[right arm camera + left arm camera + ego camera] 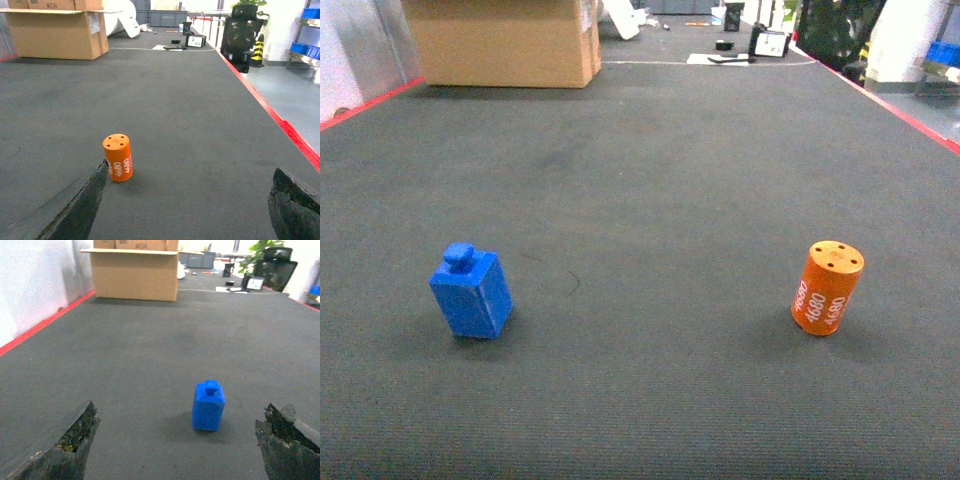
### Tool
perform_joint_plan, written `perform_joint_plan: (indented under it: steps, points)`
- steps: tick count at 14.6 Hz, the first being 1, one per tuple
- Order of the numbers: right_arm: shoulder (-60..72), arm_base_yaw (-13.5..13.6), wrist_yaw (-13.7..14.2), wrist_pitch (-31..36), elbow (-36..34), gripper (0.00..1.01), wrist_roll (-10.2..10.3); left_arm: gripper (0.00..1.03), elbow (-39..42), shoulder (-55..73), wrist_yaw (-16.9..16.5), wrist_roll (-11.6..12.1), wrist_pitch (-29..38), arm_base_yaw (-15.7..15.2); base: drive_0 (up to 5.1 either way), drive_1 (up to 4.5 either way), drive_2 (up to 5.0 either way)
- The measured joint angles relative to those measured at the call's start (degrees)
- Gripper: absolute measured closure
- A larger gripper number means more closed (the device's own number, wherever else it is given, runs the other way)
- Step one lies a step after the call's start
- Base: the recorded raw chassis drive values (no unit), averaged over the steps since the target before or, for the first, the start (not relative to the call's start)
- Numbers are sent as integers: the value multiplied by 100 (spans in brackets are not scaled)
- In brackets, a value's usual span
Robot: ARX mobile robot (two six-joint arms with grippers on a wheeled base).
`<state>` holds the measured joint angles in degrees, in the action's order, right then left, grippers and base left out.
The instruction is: Sort blue parts and orange caps into right shelf containers
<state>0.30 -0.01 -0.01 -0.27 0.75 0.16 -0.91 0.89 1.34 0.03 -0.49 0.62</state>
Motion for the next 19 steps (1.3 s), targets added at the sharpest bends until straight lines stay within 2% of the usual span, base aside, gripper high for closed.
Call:
perform_joint_plan:
  steps: [1,2,3,4,5,6,7,8,9,10,13,16,19]
  points:
    - [103,136,413,-203,46,3,42,5,0,470,791,0,498,479,0,0,0]
    - [804,181,861,177,85,3,151,5,-9,1126,1207,-2,1084,914,0,0,0]
    - [1335,101,883,605,138,3,210,5,-20,1670,1425,-13,1517,1158,0,0,0]
    - [1932,31,739,1196,223,3,282,5,-107,2306,1692,-70,2037,1272,0,0,0]
    - [2592,31,555,1834,380,3,306,5,-275,2918,1755,-114,2599,1351,0,0,0]
    - [3163,2,393,2367,544,3,341,5,-444,3418,1790,-116,3071,1405,0,0,0]
    - [5427,-114,9,3921,1272,3,385,5,-1176,5525,1674,-245,4564,1377,0,0,0]
    - [6284,-109,-120,4203,1602,3,391,5,-1526,6398,1561,-358,4828,1311,0,0,0]
    - [7709,177,-219,4238,2308,3,363,5,-2306,7908,1281,-549,4942,1158,0,0,0]
    - [8048,328,-247,4164,2540,3,321,5,-2570,8312,1231,-566,4940,1126,0,0,0]
    - [8811,669,-197,4179,3093,3,258,5,-3034,9058,1104,-566,4769,1115,0,0,0]
    - [9440,1005,-118,4194,3510,3,229,5,-3178,9453,1027,-616,4900,1029,0,0,0]
    - [9890,1095,-35,4271,3880,3,214,5,-3311,9866,966,-610,5007,1069,0,0,0]
